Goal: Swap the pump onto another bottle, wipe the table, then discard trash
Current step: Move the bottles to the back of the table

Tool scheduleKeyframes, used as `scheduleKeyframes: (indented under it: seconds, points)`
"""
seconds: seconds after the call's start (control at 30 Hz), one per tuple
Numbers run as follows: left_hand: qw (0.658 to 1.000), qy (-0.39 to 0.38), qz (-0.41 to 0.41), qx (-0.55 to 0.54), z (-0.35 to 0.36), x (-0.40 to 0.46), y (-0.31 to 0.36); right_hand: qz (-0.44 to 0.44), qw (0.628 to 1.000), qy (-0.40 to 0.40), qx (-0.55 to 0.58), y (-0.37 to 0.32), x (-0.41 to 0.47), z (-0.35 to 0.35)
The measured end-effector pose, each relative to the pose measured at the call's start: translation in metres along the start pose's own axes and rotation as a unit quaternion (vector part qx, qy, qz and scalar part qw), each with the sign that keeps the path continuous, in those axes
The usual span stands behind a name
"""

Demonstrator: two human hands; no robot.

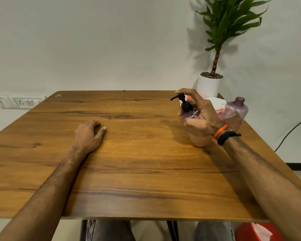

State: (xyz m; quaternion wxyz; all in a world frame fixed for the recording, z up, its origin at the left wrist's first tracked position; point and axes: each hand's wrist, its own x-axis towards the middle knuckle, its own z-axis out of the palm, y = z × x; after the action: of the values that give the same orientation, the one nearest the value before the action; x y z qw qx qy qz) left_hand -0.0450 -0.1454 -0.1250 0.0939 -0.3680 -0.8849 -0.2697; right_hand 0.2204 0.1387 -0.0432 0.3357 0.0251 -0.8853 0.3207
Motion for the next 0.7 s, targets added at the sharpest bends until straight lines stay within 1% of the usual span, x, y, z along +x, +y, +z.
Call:
scheduleKeyframes:
  seconds: [0.13,0.23,0.37,0.5,0.7]
  points:
    - [1.000,0.012,0.001,0.010,0.002,0.000,-0.001,0.015,1.000,0.016,0.016,0.002,-0.001,0.000]
    - [1.000,0.013,0.002,0.013,0.003,0.000,-0.001,0.000,1.000,0.010,0.017,0.001,0.000,0.000]
    - [1.000,0.011,0.004,0.013,0.003,0.000,0.000,-0.026,0.999,-0.036,-0.010,-0.005,-0.002,0.007]
    - [1.000,0.014,0.003,0.016,0.003,0.001,-0.001,-0.074,0.993,-0.086,-0.029,-0.015,-0.003,0.017]
    - [1.000,0.011,-0.001,0.014,0.003,0.000,0.000,-0.066,0.994,-0.076,-0.040,-0.017,0.000,0.019]
